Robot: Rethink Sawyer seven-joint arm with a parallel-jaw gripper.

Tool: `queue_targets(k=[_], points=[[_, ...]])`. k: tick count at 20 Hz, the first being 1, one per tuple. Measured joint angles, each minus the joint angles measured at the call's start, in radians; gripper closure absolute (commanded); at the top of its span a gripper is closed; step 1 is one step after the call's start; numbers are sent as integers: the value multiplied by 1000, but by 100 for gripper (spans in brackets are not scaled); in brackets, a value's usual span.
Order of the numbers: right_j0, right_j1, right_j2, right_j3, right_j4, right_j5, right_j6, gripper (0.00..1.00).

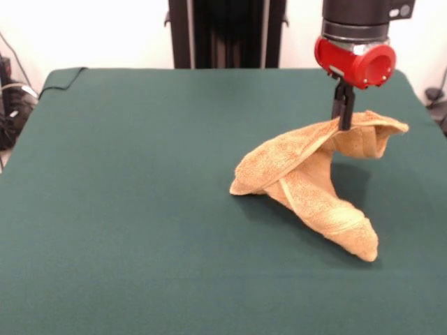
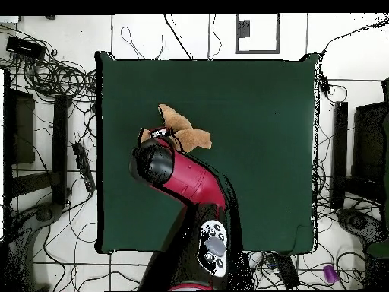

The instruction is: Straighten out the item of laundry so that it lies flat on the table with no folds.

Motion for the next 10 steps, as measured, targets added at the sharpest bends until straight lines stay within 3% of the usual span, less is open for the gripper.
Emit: queue_targets(k=[10], points=[[0, -7, 0, 17, -11, 0, 0, 100]])
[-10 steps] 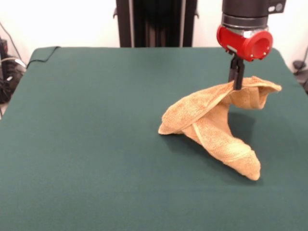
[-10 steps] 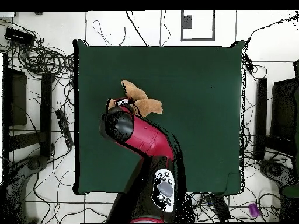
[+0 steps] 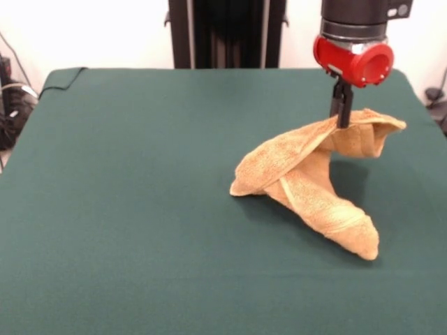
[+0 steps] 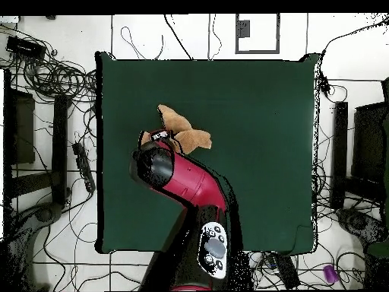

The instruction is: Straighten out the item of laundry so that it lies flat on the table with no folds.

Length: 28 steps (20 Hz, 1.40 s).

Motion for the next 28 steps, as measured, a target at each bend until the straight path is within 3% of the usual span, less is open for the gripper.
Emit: queue_targets(k=[13, 20, 28], points=[[-25, -167, 0, 177, -95, 10, 0, 100], [-86, -261, 0, 260, -140, 17, 0, 100], [-172, -309, 17, 320, -180, 17, 0, 100]])
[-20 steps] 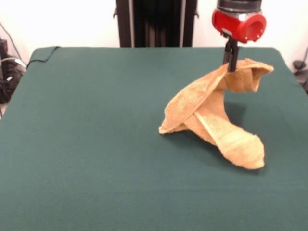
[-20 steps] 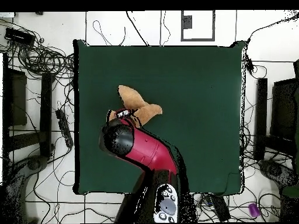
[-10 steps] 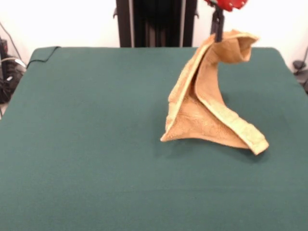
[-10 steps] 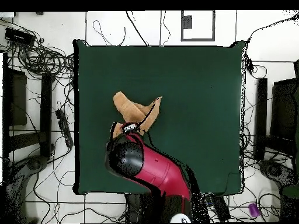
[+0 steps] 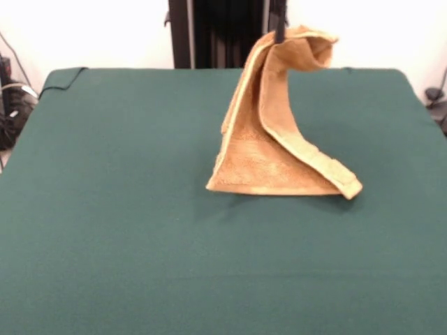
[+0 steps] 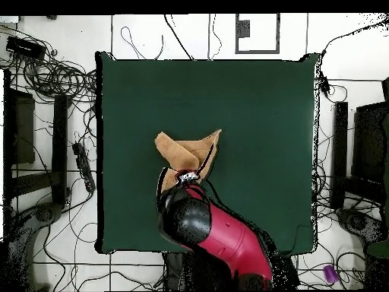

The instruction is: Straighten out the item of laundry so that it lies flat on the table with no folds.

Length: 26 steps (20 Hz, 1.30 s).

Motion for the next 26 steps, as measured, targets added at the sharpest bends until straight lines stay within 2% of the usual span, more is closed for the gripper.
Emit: queue_targets(k=[6, 11, 12, 26], points=[[-79, 3, 59, 41, -51, -11, 0, 100], [-107, 10, 90, 56, -101, -40, 0, 100], [-109, 10, 104, 58, -141, -54, 0, 0], [-113, 10, 114, 59, -232, -76, 0, 0]])
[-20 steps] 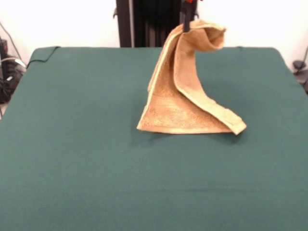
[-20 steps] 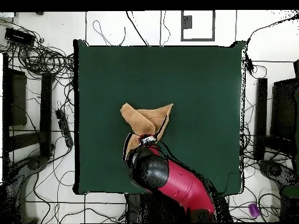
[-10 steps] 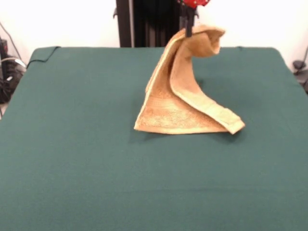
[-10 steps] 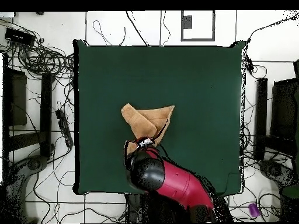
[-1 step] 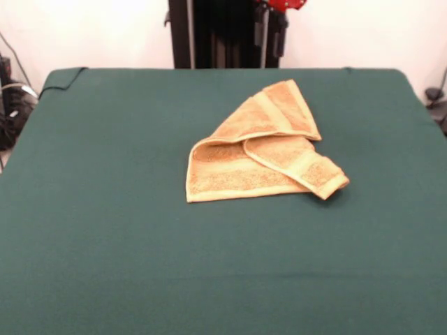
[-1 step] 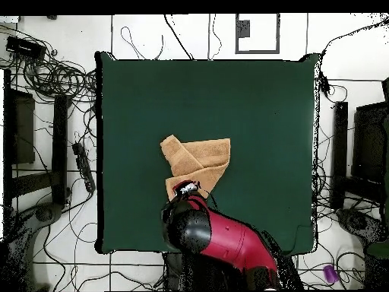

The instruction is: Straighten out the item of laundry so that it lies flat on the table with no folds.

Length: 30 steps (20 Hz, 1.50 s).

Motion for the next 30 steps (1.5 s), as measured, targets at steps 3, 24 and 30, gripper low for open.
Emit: queue_targets(k=[3, 24, 30], points=[[-4, 0, 1, 1, -10, -1, 0, 0], [36, 156, -8, -37, -50, -125, 0, 0], [68, 243, -12, -55, -50, -151, 0, 0]])
